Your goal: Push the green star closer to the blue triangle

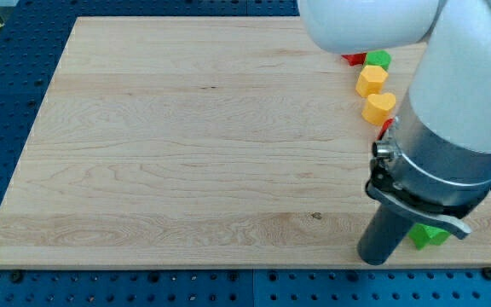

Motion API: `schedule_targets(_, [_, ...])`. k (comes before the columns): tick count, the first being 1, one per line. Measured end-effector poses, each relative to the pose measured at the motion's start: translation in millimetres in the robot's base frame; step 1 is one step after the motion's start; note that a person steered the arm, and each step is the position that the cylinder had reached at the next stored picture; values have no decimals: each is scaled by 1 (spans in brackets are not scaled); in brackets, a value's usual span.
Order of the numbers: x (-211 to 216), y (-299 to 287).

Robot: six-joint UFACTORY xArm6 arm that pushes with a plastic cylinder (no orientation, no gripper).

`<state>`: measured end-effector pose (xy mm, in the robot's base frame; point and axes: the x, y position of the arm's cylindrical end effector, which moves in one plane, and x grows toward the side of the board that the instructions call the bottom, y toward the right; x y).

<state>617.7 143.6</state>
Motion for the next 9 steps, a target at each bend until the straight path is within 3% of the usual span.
schedule_targets(1, [1,40])
schedule_targets(6, [0,99])
schedule_targets(9, [-16,101])
